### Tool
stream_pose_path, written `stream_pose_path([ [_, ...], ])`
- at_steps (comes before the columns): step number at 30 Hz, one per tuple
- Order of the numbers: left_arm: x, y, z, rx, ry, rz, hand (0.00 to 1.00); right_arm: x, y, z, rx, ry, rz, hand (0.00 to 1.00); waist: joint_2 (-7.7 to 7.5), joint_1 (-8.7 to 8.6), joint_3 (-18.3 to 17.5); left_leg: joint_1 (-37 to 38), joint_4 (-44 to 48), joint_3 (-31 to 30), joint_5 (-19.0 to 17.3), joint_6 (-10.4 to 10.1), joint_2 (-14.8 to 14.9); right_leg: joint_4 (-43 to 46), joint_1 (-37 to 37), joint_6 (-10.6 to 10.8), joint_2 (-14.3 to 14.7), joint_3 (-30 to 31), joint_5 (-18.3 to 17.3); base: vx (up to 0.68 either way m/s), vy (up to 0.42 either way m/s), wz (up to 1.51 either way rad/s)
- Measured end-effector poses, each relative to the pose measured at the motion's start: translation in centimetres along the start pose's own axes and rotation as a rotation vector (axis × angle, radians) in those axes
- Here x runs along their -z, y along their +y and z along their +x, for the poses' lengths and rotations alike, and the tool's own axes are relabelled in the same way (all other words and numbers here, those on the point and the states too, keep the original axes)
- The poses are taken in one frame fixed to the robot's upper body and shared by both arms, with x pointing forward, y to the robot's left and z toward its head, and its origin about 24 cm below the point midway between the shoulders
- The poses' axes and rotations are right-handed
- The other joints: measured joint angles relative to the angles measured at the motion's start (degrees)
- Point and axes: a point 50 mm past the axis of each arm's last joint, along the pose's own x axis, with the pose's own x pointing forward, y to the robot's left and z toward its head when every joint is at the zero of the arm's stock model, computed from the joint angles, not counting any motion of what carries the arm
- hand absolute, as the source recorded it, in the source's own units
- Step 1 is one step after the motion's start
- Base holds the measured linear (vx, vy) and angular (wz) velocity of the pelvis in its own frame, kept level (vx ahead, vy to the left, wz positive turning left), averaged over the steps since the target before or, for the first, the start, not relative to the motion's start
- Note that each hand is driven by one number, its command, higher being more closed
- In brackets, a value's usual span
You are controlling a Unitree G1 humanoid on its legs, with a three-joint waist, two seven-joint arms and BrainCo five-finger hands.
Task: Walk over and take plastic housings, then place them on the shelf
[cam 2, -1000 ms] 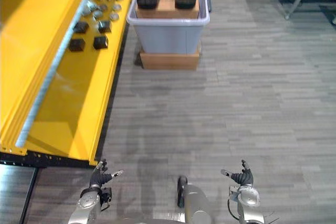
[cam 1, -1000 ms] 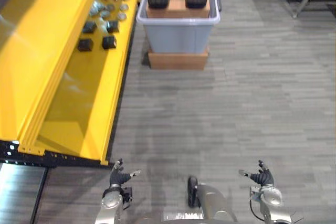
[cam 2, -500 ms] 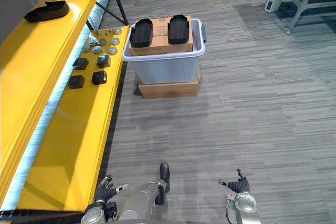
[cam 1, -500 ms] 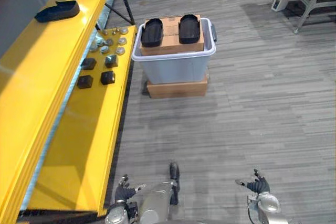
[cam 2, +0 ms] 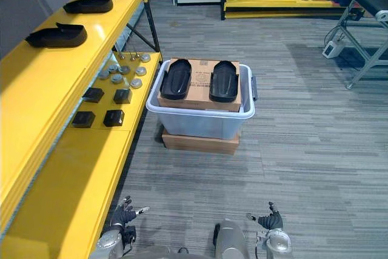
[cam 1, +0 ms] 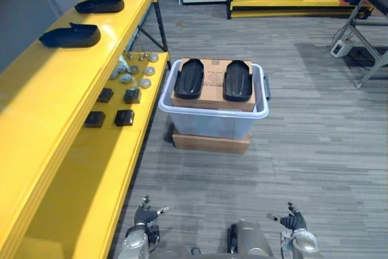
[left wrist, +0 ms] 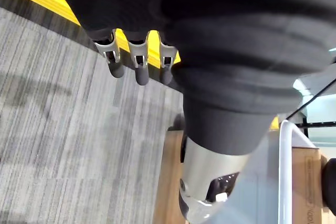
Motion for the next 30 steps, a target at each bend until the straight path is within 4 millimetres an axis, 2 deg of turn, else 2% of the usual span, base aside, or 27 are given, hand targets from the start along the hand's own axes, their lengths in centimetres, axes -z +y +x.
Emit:
stream_pose_path([
  [1, 0.0, -0.1, 0.0, 0.001, 0.000, -0.005, 0.00, 0.2, 0.1, -0.1, -0.001, 0.007, 0.014, 0.00, 0.08, -0.41, 0.0, -1.6, 5.3, 0.2, 0.1, -0.4, 0.2, 0.0, 1.5, -0.2, -0.1, -1.0, -1.0, 0.43, -0.251, 0.60],
  [2, -0.2, -0.3, 0.0, 0.002, -0.006, -0.019, 0.00, 0.5, 0.3, -0.4, -0.004, 0.009, 0.028, 0.00, 0.18, -0.80, 0.0, -5.2, 15.1, 1.0, 1.6, -2.6, 0.8, -0.4, 4.2, -0.6, -0.1, -2.1, -2.4, 0.34, -0.195, 0.57],
  [3, -0.4, -0.7, -0.1, 0.009, -0.020, -0.032, 0.00, 0.5, 0.6, -0.6, -0.015, -0.004, 0.028, 0.00, 0.58, -0.66, 0.1, -9.2, 25.9, 2.6, 5.3, -5.0, 2.4, -0.9, 6.9, -1.2, 0.7, -2.6, -3.2, 0.39, -0.216, 0.41],
  [4, -0.7, -0.9, -0.3, 0.016, -0.039, -0.042, 0.00, 0.2, 1.2, -0.8, -0.037, -0.019, 0.025, 0.00, 0.72, -0.04, 0.3, -14.1, 37.5, 5.7, 5.6, -4.8, 5.6, -2.4, 10.4, -2.1, 2.1, -2.4, -4.7, 0.37, -0.175, 0.03],
  [5, -0.7, -1.0, -0.3, 0.020, -0.042, -0.043, 0.00, 0.0, 1.6, -0.8, -0.046, -0.030, 0.037, 0.00, 0.85, 0.66, 0.2, -16.5, 42.7, 7.9, 5.2, -4.0, 8.1, -3.8, 12.5, -2.6, 3.1, -2.2, -5.2, 0.40, -0.176, -0.32],
  [6, -0.7, -1.0, -0.3, 0.021, -0.042, -0.044, 0.00, -0.3, 2.0, -0.8, -0.052, -0.036, 0.065, 0.00, 0.79, 1.94, 0.2, -19.5, 44.0, 10.6, 4.2, -3.0, 10.0, -6.6, 15.8, -2.9, 3.7, -1.2, -5.4, 0.40, -0.138, -0.39],
  [8, -0.7, -1.2, -0.3, 0.023, -0.041, -0.049, 0.00, -0.3, 1.9, -0.8, -0.044, -0.034, 0.080, 0.00, 0.79, 2.47, 0.3, -20.9, 38.2, 12.1, 3.2, -1.9, 10.3, -8.9, 18.6, -2.6, 3.3, -0.4, -5.2, 0.32, -0.064, -0.26],
  [10, -0.5, -1.5, -0.4, 0.029, -0.030, -0.054, 0.00, -0.1, 1.5, -0.7, -0.030, -0.023, 0.097, 0.00, 0.78, 2.37, 0.3, -21.1, 26.3, 13.0, 2.9, -2.1, 9.7, -9.4, 20.4, -2.0, 2.4, -0.3, -4.7, 0.26, 0.020, -0.11],
  [11, -0.6, -1.8, -0.4, 0.038, -0.031, -0.059, 0.00, 0.1, 1.0, -0.7, -0.007, -0.013, 0.114, 0.00, 0.80, 2.27, 0.3, -19.9, 16.2, 12.9, 3.5, -2.9, 8.0, -9.5, 21.0, -1.8, 1.8, -0.1, -4.7, 0.27, 0.067, -0.15],
  [12, -0.7, -2.0, -0.4, 0.042, -0.032, -0.061, 0.00, 0.2, 0.6, -0.6, 0.007, -0.007, 0.118, 0.00, 0.93, 2.32, 0.2, -18.9, 8.0, 12.0, 6.1, -4.5, 6.8, -9.6, 21.2, -1.2, 1.7, 0.6, -5.1, 0.26, 0.083, -0.23],
  [13, -0.7, -2.1, -0.4, 0.043, -0.031, -0.062, 0.00, 0.2, 0.1, -0.5, 0.023, -0.006, 0.128, 0.00, 1.54, 2.28, 0.0, -18.3, 2.0, 10.7, 12.6, -4.5, 6.1, -9.6, 21.4, 0.0, 2.2, 1.3, -5.7, 0.26, 0.121, -0.30],
  [14, -0.4, -2.0, -0.4, 0.043, -0.019, -0.057, 0.00, 0.4, -0.4, -0.4, 0.041, 0.003, 0.137, 0.00, 3.41, 2.16, -0.4, -17.7, -0.4, 10.2, 16.5, -2.9, 6.5, -9.7, 22.2, 1.1, 3.5, 2.1, -6.5, 0.26, 0.151, -0.15],
  [15, -0.7, -1.8, -0.1, 0.039, -0.022, -0.047, 0.00, 0.7, -0.4, -0.5, 0.043, 0.018, 0.142, 0.00, 2.02, 2.02, -0.4, -16.2, -2.7, 10.1, 16.3, -2.8, 5.8, -9.7, 22.3, 1.8, 2.4, 2.6, -6.9, 0.25, 0.147, -0.10],
  [18, -0.5, -1.1, 0.0, 0.027, -0.015, -0.030, 0.00, 0.6, -0.5, -0.4, 0.057, 0.017, 0.177, 0.00, 0.29, 2.33, -0.6, -13.5, -7.9, 11.7, 16.4, -2.7, 4.1, -10.2, 22.1, 2.7, 0.8, 4.5, -7.5, 0.18, 0.117, -0.16],
  [21, 0.1, -0.5, -0.1, 0.015, 0.010, -0.010, 0.00, 0.2, -0.7, -0.2, 0.079, 0.010, 0.204, 0.00, 0.26, 2.27, -0.6, -11.5, -9.6, 13.1, 16.5, -2.5, 3.1, -10.4, 22.3, 3.4, -0.3, 6.0, -7.9, 0.05, 0.056, -0.24],
  [24, 0.5, 0.0, -0.2, 0.005, 0.018, 0.004, 0.00, 0.2, -1.3, -0.2, 0.104, 0.012, 0.246, 0.00, 0.97, 2.16, -1.0, -9.7, -12.4, 13.7, 16.6, -2.4, 3.1, -11.4, 22.6, 3.5, -0.1, 7.3, -7.9, 0.00, 0.004, -0.24],
  [27, 1.0, 0.4, -0.4, -0.003, 0.030, 0.009, 0.00, -0.4, -3.2, -0.3, 0.191, -0.028, 0.288, 0.00, 1.08, 2.00, -1.3, -8.1, -15.5, 15.2, 17.3, -2.5, 3.0, -11.4, 21.9, 3.6, 0.3, 9.2, -7.7, -0.02, 0.006, -0.32],
  [30, 1.7, 0.7, -0.8, -0.010, 0.050, 0.016, 0.00, -2.4, -5.7, -0.8, 0.285, -0.137, 0.321, 0.00, 1.39, 1.03, -2.0, -7.8, -16.9, 16.6, 17.6, -2.4, 3.1, -12.5, 21.3, 4.1, 0.6, 10.8, -6.6, 0.00, 0.022, -0.28],
])
